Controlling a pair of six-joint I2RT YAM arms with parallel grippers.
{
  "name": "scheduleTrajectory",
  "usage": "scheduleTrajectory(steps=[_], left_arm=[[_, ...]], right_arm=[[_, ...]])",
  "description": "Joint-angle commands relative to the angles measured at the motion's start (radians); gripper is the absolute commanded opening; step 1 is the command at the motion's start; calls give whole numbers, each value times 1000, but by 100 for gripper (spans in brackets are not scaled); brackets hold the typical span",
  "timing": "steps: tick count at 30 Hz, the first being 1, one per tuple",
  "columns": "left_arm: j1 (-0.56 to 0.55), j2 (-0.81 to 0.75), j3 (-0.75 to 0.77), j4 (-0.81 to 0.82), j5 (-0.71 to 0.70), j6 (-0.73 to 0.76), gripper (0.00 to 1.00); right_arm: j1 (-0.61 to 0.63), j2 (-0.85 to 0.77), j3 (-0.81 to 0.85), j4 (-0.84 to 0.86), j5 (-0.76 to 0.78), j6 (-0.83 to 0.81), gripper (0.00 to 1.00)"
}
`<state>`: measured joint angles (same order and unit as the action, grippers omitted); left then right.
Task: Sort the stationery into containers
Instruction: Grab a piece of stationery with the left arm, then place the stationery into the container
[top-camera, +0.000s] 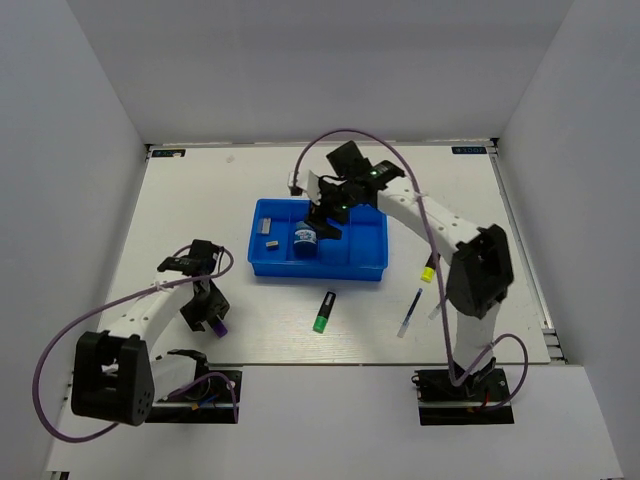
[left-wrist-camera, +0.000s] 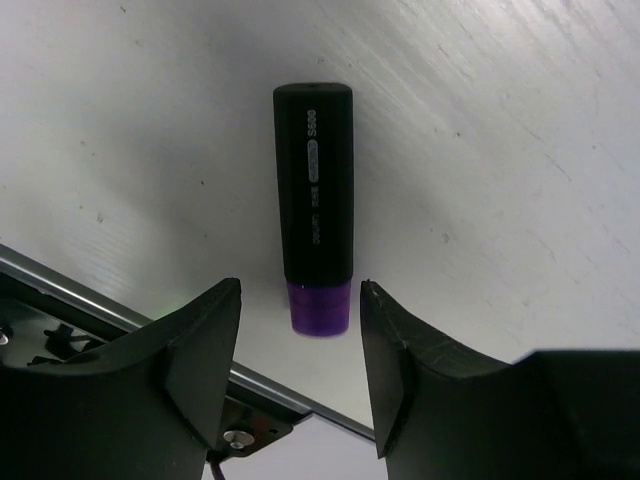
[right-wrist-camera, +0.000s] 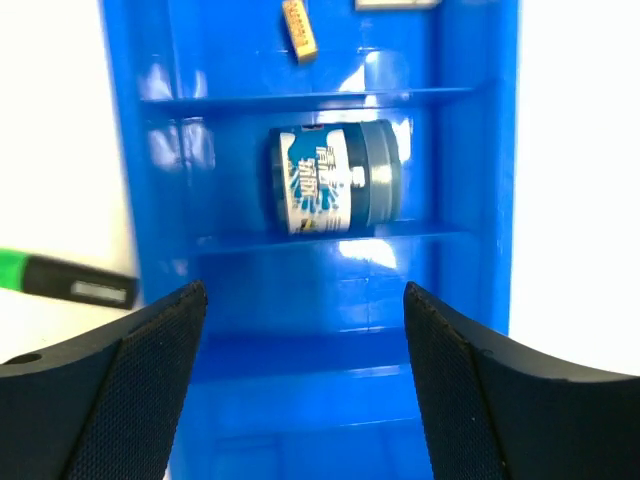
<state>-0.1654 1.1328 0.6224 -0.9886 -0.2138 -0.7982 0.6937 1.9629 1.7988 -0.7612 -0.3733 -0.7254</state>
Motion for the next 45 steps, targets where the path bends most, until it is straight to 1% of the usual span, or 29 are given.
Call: scheduleTrajectory(steps=[1, 3, 4, 5, 6, 7, 11, 15, 16, 17, 20, 23, 25, 26, 27, 29, 30, 31, 32, 33, 34, 35, 37, 38, 41, 42, 43, 44, 45], left_arm=[[3, 38, 16, 51, -32, -15, 62], [3, 89, 14, 77, -36, -16, 60], [4, 100, 16, 83, -36, -21, 59], [3, 114, 7, 97, -39, -22, 59], [4, 122, -10, 128, -50, -25, 59], [9, 127, -21, 142, -50, -32, 58], [18, 137, -91, 232, -47, -52, 55], [18, 173, -119, 287, -44, -71, 40], [18, 173, -131, 291, -42, -70, 34], [17, 173, -133, 294, -36, -72, 23], [18, 147, -151, 294, -36, -73, 9], [9, 84, -139, 263, -39, -61, 2], [-3, 49, -98, 242, -45, -44, 1], [-38, -11, -84, 202, -51, -41, 1], [-51, -27, -16, 190, -59, -36, 1], [-115, -76, 61, 156, -62, -29, 1], [-158, -85, 91, 153, -61, -13, 1], [-178, -84, 176, 151, -62, -3, 1], [-224, -73, 207, 160, -61, 10, 1], [-279, -50, 233, 165, -62, 40, 1], [-304, -36, 319, 172, -70, 69, 1], [-385, 14, 347, 191, -88, 89, 1], [-431, 54, 438, 229, -98, 178, 1], [-477, 106, 465, 263, -63, 230, 1], [-516, 264, 597, 318, -4, 301, 1], [-538, 335, 659, 324, -4, 309, 1], [-557, 402, 693, 327, -2, 318, 1], [-565, 439, 796, 332, -4, 336, 1], [-578, 537, 827, 331, -12, 340, 1]], right_arm=[[-22, -209, -111, 63, -48, 81, 81], [-33, -266, -168, 89, -81, 104, 81], [-33, -354, -250, 105, -88, 112, 81], [-46, -386, -275, 111, -93, 115, 81], [-48, -412, -323, 115, -104, 122, 81], [-51, -488, -366, 114, -116, 127, 81], [-82, -613, -476, 108, -159, 152, 82], [-97, -734, -544, 100, -170, 170, 82], [-100, -746, -556, 94, -167, 170, 82], [-102, -784, -581, 88, -158, 178, 82], [-115, -832, -630, 85, -145, 188, 82], [-126, -883, -671, 89, -128, 201, 82], [-128, -906, -708, 91, -110, 216, 81], [-131, -911, -716, 88, -95, 228, 81], [-132, -921, -739, 94, -75, 245, 79], [-138, -930, -757, 108, -49, 277, 62], [-137, -937, -785, 124, -24, 299, 49], [-140, -935, -799, 129, -12, 310, 27], [-141, -943, -817, 157, 38, 343, 0], [-141, -949, -838, 160, 53, 354, 0], [-143, -949, -857, 163, 59, 359, 0], [-143, -961, -865, 177, 76, 369, 0], [-146, -987, -903, 189, 89, 380, 0], [-148, -993, -911, 201, 105, 388, 0], [-160, -1013, -952, 235, 180, 420, 0], [-151, -1015, -979, 267, 256, 447, 0], [-152, -1022, -990, 272, 284, 461, 0], [-155, -1029, -1001, 292, 309, 471, 0], [-161, -1038, -1027, 337, 330, 501, 0]])
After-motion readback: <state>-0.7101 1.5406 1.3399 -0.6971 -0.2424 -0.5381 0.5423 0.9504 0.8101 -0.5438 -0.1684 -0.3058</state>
